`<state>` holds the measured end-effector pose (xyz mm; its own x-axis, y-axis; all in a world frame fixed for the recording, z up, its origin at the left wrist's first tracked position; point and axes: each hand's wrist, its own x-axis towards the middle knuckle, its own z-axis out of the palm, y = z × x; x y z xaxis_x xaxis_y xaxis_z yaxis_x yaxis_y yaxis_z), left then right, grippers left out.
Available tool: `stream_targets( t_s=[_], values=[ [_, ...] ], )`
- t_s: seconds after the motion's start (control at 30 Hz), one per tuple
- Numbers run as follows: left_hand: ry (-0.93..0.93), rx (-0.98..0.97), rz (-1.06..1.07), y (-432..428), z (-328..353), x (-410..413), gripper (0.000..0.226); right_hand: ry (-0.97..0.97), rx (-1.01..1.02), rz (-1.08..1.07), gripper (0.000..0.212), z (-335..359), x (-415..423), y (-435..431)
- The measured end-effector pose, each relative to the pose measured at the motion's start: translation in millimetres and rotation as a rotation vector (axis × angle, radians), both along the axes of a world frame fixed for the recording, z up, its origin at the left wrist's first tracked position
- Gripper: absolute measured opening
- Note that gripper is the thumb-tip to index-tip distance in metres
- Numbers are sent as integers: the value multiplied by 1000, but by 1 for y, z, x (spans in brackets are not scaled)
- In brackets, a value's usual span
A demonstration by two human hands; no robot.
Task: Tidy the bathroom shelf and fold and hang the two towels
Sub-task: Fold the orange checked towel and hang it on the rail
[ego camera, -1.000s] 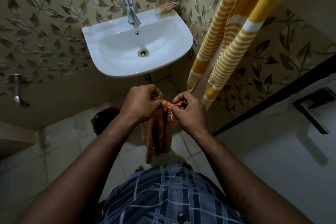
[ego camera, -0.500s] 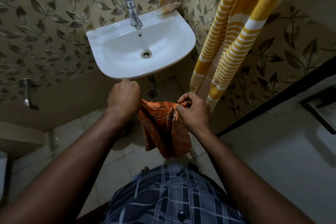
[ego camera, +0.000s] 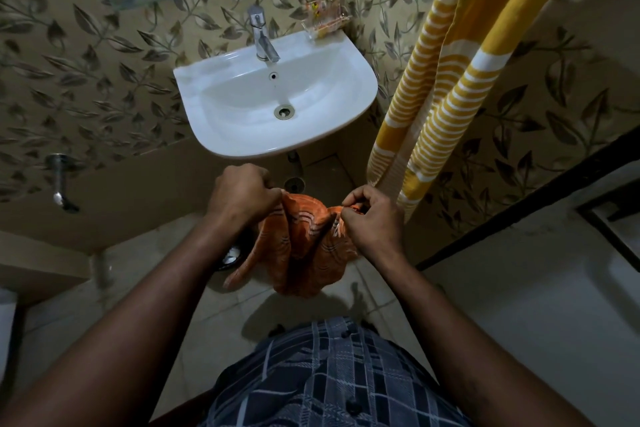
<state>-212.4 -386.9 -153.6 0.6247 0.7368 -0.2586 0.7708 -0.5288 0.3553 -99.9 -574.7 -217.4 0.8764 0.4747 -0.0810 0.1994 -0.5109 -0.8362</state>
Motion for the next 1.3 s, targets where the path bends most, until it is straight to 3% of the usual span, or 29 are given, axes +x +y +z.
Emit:
stream_targets(
  t_s=[0.23,0.4,0.47,0.9,1.3],
  values=[
    [-145,-30,-158,-24,-4,5,38,7,25,37,13,6,2,3],
    [-186,-164,-251,-32,-9,8,11,23,79,65,13,13,-2,4],
    [-197,-209,-266,-35,-12,9,10,27,82,79,13,15,-4,3],
    [-271,-33,-134,-64,-19,18,6,-19,80,90,12,12,-6,-5],
    [-283,-50,-32,-75,-23,18,3,-68,82,44,13,9,-12,-6]
  ],
)
